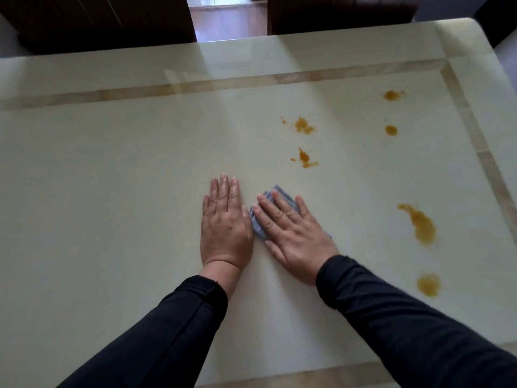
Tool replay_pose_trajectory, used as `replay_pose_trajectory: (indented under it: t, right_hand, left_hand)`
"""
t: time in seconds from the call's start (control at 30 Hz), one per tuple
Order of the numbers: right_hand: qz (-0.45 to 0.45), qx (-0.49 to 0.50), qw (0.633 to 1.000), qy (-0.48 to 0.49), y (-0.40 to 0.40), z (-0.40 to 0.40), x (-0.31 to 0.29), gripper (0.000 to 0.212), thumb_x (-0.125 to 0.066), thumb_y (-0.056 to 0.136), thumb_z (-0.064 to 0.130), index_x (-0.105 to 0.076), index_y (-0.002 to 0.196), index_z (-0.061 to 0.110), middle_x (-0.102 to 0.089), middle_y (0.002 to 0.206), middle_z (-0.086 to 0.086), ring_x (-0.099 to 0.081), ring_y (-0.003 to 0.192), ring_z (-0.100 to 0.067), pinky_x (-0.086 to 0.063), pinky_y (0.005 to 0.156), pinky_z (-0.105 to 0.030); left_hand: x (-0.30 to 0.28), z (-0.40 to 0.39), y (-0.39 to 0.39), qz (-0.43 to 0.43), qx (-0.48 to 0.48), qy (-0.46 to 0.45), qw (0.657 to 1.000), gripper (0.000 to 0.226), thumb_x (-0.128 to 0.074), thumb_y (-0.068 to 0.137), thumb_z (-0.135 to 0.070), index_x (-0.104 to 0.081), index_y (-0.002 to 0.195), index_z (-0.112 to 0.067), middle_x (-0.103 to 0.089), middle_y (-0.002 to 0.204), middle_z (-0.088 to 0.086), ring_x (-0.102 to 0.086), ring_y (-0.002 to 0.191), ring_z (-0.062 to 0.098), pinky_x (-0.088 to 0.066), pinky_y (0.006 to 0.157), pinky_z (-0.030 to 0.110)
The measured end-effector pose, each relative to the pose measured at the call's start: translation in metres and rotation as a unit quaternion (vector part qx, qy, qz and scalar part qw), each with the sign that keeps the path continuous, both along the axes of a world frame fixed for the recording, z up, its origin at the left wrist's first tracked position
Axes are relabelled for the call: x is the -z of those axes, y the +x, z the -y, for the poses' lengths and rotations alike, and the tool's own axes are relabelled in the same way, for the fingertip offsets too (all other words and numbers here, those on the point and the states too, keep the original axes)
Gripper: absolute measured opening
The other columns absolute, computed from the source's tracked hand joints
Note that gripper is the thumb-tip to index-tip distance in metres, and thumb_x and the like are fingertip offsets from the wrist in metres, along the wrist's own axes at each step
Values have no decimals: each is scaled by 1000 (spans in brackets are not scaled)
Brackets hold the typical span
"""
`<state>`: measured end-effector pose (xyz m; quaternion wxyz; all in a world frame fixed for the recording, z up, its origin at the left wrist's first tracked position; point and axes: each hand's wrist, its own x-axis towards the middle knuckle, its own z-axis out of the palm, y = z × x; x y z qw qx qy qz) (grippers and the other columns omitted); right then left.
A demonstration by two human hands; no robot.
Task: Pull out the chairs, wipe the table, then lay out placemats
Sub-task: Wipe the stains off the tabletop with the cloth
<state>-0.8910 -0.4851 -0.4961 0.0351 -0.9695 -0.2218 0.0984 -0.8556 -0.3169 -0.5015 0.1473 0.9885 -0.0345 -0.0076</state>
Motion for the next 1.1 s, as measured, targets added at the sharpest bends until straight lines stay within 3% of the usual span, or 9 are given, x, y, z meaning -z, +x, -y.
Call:
replay_pose_trajectory:
  t: [0.13, 0.23, 0.37, 0.47, 0.57, 0.67, 0.77, 0.87, 1.1]
  right_hand:
    - [-17, 98, 995, -30, 70, 18, -2, 70, -4, 94, 50, 3, 159, 24, 6, 168, 3, 11, 153, -19, 6, 121, -55]
    - [6, 185, 983, -3, 60, 8, -1, 72, -7, 94, 47, 1, 159, 15, 6, 167, -3, 9, 154, -23, 4, 122, -52]
    - [12, 82, 996, 30, 14, -6, 1, 71, -30, 95, 40, -17, 159, 10, -9, 167, -8, -5, 154, -27, -11, 121, -51]
    - [-7, 14, 1000, 26, 42, 9, -1, 67, -27, 97, 43, -18, 159, 20, -10, 167, 1, -4, 154, -22, -8, 122, -50]
    - [-20, 100, 995, -18, 87, 22, -3, 69, -3, 93, 48, 2, 159, 27, 9, 166, 8, 15, 152, -16, 2, 122, -55]
    - [-18, 197, 980, -24, 95, 15, -4, 74, 6, 88, 48, 7, 159, 24, 16, 166, 5, 19, 151, -19, 10, 120, -54]
    - [-12, 172, 985, 8, 68, -5, -2, 72, -6, 94, 49, 1, 159, 19, 9, 167, 1, 11, 153, -23, 6, 122, -52]
    - [-13, 110, 994, 11, 74, 0, -1, 69, -13, 97, 48, -4, 160, 20, 4, 167, 2, 6, 154, -21, 2, 123, -50]
    - [-14, 103, 995, -8, 134, -16, -4, 70, -1, 93, 48, 7, 159, 24, 14, 166, 5, 16, 153, -19, 8, 122, -53]
  left_hand:
    - [-1, -1, -1, 5, -4, 0, 1000, 61, -31, 98, -28, -28, 156, -12, -20, 164, 7, -11, 153, 22, -7, 123, 35]
    - [0, -1, -1, -3, 1, 7, 1000, 61, -30, 98, -28, -27, 157, -13, -18, 165, 6, -10, 153, 21, -6, 123, 35]
    - [0, 1, 0, -12, -7, 6, 1000, 60, -30, 99, -29, -27, 157, -13, -19, 165, 5, -11, 153, 21, -7, 123, 35]
    - [0, 3, 4, -2, -16, 13, 1000, 59, -31, 97, -29, -38, 152, -12, -32, 160, 8, -24, 150, 25, -17, 121, 38]
    - [-1, 5, 16, 0, -25, 10, 1000, 58, -38, 95, -27, -40, 151, -12, -36, 158, 9, -28, 148, 26, -22, 121, 42]
    - [-4, 10, 43, -37, -30, 6, 999, 60, -38, 101, -27, -23, 158, -16, -15, 166, 3, -8, 154, 21, -6, 123, 38]
    - [-5, 16, 70, -51, -27, 28, 998, 62, -29, 104, -34, -6, 160, -19, 2, 168, 0, 7, 154, 19, 0, 123, 38]
    - [0, 19, 79, -40, -36, 38, 998, 63, -27, 103, -35, -6, 160, -19, 1, 168, 0, 6, 154, 20, -2, 124, 41]
    - [1, 21, 77, -38, -39, 27, 998, 63, -23, 101, -36, -9, 160, -20, 0, 168, -1, 6, 154, 18, -2, 124, 42]
